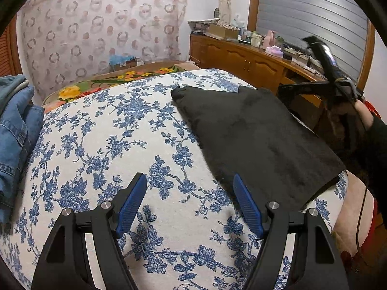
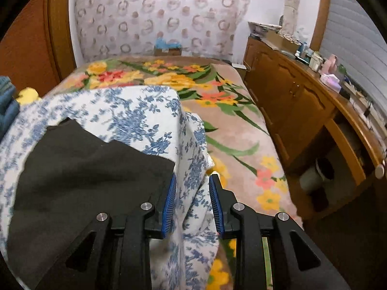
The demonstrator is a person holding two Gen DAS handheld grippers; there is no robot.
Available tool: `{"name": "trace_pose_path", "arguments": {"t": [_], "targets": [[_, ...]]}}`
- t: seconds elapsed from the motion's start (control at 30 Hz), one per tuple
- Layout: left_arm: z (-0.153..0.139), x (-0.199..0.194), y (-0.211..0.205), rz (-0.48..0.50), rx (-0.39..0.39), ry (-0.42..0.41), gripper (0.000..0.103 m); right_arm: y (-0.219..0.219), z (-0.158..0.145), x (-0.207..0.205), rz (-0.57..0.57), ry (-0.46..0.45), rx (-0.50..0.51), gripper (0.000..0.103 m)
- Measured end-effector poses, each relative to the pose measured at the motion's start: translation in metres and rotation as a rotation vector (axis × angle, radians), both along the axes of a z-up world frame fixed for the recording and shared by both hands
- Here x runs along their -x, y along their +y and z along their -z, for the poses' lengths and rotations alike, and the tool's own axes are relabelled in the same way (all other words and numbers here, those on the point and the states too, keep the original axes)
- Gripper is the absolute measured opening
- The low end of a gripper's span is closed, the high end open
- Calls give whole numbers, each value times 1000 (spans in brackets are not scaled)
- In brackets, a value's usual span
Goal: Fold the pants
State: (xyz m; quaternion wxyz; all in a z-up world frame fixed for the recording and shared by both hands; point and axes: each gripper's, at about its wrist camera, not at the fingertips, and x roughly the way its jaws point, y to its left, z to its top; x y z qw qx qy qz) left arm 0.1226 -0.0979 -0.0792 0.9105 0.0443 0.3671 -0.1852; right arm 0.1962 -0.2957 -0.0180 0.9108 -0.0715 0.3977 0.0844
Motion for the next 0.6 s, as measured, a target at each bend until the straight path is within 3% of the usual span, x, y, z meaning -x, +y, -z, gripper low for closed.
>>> {"name": "trace_pose_path", "arguments": {"t": [0.1,0.33,0.47,0.6], "targets": [[0,1,-3,9,2,3,75,1,-5,34,-42,-18,-65,29],[1,7,-14,41,-5,15,75,13,5,114,-130,-14,-107,29],[3,10,-21,56,-12,21,75,5,8,141,-145,-9,-142,44],[5,11,-27,69,-16,27,75,4,13,152,-123,-10,-103,46]]}}
